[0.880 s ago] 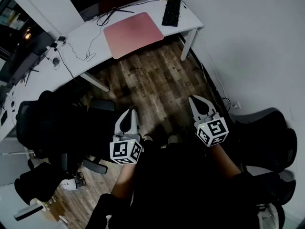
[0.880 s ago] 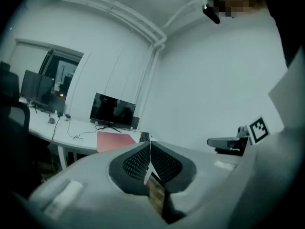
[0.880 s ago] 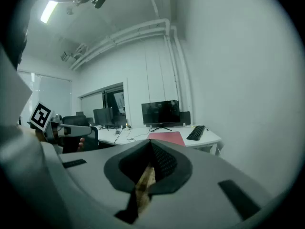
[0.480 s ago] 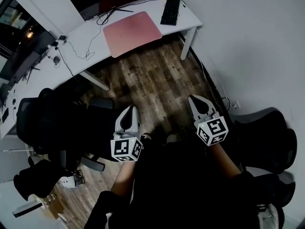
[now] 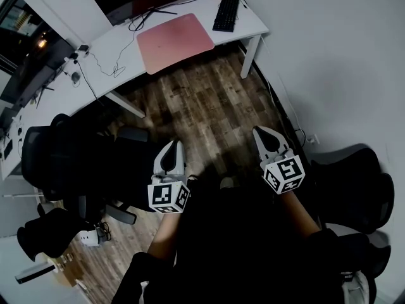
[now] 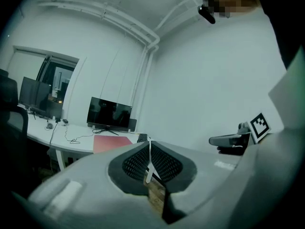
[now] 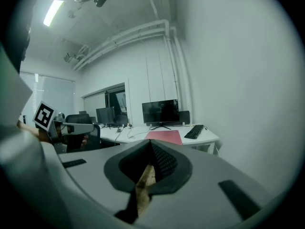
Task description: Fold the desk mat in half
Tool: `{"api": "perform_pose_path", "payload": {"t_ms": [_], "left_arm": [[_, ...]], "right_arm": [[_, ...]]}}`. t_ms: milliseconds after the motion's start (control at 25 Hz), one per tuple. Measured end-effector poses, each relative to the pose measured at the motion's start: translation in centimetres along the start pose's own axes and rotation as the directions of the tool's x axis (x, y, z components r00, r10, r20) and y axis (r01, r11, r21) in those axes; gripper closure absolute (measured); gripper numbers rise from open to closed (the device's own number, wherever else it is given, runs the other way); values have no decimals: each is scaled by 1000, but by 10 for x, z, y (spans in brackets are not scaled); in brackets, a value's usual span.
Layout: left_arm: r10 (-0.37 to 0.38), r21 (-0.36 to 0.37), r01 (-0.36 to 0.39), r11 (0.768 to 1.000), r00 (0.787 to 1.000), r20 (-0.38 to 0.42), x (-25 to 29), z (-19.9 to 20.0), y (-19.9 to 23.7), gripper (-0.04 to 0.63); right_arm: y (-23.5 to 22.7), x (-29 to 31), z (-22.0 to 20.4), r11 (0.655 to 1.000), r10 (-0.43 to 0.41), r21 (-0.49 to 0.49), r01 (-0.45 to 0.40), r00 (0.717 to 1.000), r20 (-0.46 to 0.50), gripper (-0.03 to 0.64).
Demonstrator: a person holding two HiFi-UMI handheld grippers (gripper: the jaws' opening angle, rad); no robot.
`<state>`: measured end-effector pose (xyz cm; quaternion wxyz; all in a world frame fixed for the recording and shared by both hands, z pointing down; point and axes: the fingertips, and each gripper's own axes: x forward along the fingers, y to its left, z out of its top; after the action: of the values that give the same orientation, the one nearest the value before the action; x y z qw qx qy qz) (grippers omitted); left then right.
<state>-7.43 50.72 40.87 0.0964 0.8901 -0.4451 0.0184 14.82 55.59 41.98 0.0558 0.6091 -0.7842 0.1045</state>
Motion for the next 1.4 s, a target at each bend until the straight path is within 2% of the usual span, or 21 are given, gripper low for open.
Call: {"api": "perform_pose_path", "payload": {"t_ms": [280,400,440,600,680,760,920,1120,1240,1400], "left_arm": [[-8,12,9,1000,1000,-17,-4,-9,-10,571],[-34,15,35,999,999,-20,-6,-12,-16,568],[-49,16,50,999,998,-27,-7,-14,-19,554],[-90,16,91,996,995,-53,-5,-21,-25,409],[-70,19,71,997,996,-51,-5,-22,-21,326],[-37,25,39,999,998,-49,-6,-21,-15,277],[4,30,-2,1000,999,-53,-8,-26,-9,254],[21,-4,-21,1000,997,-73,-13,-42,-9,253],[27,-13,-28,1000,994,-103,-16,-54,-8,253],[36,-23,-39,999,994,-102,-10,-56,5,255]], "right_arm": [[3,-15,1,999,42,10,-43,998,53,617],[-3,-22,-5,1000,11,29,-13,999,48,611],[-9,-25,-6,999,-21,38,19,998,51,552],[-25,-33,-16,993,-94,70,92,995,31,369],[-29,-36,-20,991,-113,71,111,993,20,307],[-31,-39,-20,989,-134,64,132,991,23,227],[-26,-42,-28,994,-99,55,98,995,15,222],[-19,-41,-39,998,-55,34,55,998,-14,224],[-21,-37,-45,997,-40,65,42,999,-29,225],[-29,-20,-47,988,-59,137,65,997,-46,225]]}}
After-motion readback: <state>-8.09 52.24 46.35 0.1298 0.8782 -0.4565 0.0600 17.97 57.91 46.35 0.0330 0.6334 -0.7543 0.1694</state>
